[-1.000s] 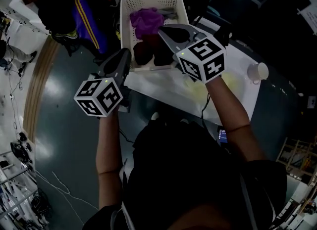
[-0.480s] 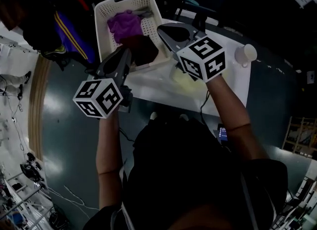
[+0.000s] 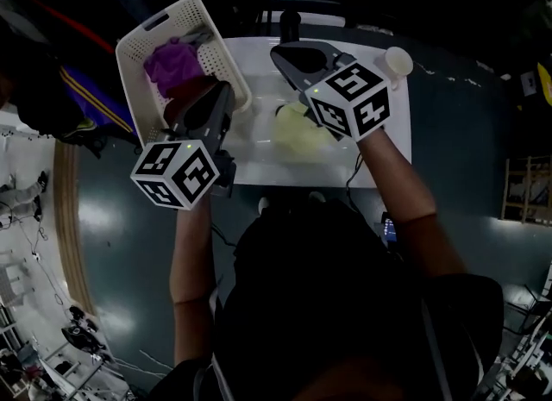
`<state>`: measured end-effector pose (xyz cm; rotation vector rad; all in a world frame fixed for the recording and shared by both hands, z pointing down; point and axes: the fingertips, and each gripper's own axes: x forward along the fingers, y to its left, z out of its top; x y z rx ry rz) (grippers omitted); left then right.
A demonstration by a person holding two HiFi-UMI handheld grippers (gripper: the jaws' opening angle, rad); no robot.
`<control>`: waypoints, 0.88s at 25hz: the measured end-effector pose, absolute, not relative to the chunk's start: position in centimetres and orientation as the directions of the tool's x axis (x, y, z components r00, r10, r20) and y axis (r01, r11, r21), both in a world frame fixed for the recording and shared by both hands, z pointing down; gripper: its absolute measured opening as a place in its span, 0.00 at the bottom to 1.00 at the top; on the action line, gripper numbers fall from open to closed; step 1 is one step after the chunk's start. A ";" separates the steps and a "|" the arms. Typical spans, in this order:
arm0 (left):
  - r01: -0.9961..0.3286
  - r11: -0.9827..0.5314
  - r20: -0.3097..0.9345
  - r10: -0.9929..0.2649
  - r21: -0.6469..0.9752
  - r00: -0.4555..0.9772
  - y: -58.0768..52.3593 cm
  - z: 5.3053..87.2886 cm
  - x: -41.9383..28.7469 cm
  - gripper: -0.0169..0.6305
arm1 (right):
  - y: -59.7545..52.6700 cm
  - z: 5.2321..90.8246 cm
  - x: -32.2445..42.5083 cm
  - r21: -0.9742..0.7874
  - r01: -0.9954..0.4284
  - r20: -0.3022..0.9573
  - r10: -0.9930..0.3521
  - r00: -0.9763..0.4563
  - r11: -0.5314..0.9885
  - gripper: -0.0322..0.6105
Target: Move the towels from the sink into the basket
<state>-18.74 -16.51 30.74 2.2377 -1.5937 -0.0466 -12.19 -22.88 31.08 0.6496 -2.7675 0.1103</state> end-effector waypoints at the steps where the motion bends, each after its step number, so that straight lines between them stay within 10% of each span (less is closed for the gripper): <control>1: -0.897 -0.293 0.199 -0.907 0.330 0.370 -16.9 30.8 -17.7 0.04 | -23.1 31.2 -11.2 -0.008 -0.461 0.305 -0.437 -0.846 0.888 0.05; 22: -0.781 -0.515 0.275 -0.741 0.354 0.613 -20.9 34.2 -2.4 0.04 | -26.3 36.0 3.2 -0.084 -0.665 0.389 -0.590 -0.707 0.742 0.05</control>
